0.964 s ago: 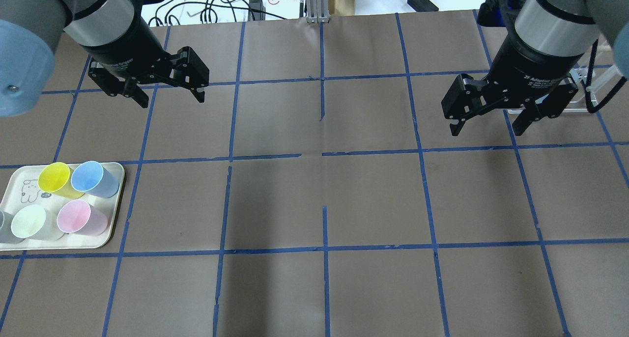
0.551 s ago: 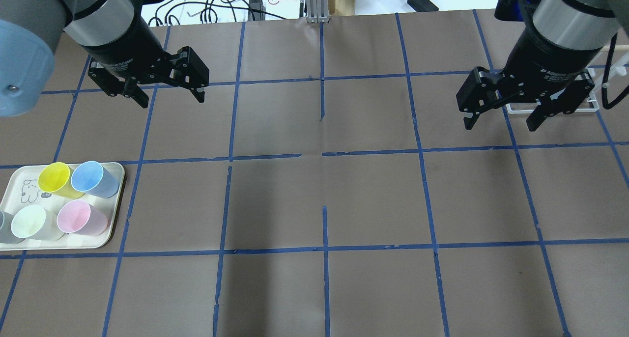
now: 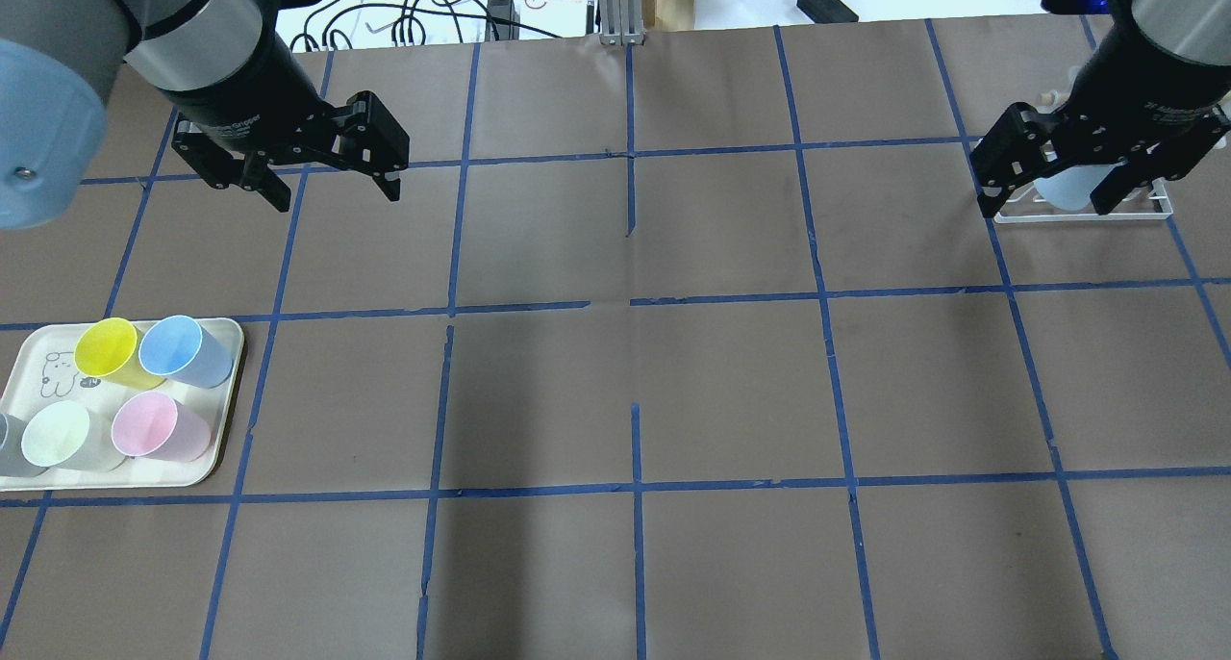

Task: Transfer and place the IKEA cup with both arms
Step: 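Lower the right gripper around the upside-down light blue cup and close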

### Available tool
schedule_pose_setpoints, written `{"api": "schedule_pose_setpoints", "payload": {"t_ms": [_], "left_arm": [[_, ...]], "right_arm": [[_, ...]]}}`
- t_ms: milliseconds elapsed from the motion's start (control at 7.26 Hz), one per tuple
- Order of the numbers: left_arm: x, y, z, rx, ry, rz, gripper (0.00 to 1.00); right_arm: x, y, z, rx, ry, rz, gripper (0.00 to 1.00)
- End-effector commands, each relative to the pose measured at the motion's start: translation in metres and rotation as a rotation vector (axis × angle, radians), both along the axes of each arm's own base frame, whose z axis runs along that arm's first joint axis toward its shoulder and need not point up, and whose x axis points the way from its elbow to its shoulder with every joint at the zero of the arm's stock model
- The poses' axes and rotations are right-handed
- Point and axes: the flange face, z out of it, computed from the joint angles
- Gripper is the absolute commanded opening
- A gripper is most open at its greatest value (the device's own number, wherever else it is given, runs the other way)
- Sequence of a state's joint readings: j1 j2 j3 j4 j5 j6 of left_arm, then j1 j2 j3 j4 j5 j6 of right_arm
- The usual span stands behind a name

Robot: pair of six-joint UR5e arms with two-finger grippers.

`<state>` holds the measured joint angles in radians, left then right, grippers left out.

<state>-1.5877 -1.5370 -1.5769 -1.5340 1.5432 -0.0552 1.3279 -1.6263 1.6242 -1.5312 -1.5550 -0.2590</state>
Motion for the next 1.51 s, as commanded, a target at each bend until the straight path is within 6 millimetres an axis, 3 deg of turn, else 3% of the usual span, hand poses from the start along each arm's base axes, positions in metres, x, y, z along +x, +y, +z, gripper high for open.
{"api": "schedule_pose_setpoints", "payload": {"t_ms": [0, 275, 551, 964, 1377], "left_arm": [[0.0, 0.0, 0.0, 0.0, 0.0, 0.0, 1.0], [0.0, 0.0, 0.0, 0.0, 0.0, 0.0, 1.0], [0.0, 0.0, 0.0, 0.0, 0.0, 0.0, 1.0], [0.0, 0.001, -0.001, 0.0, -0.002, -0.001, 1.0], [0.0, 0.001, -0.002, 0.003, -0.003, -0.001, 1.0]], "right_arm": [[-0.068, -0.031, -0.019, -0.06, 0.016, 0.094, 1.0], [-0.12, -0.053, -0.042, -0.094, 0.035, 0.205, 1.0], [-0.152, -0.078, -0.068, -0.135, 0.065, 0.285, 1.0], [-0.171, -0.112, -0.11, -0.178, 0.099, 0.463, 1.0], [-0.181, -0.133, -0.139, -0.226, 0.134, 0.469, 1.0]]}}
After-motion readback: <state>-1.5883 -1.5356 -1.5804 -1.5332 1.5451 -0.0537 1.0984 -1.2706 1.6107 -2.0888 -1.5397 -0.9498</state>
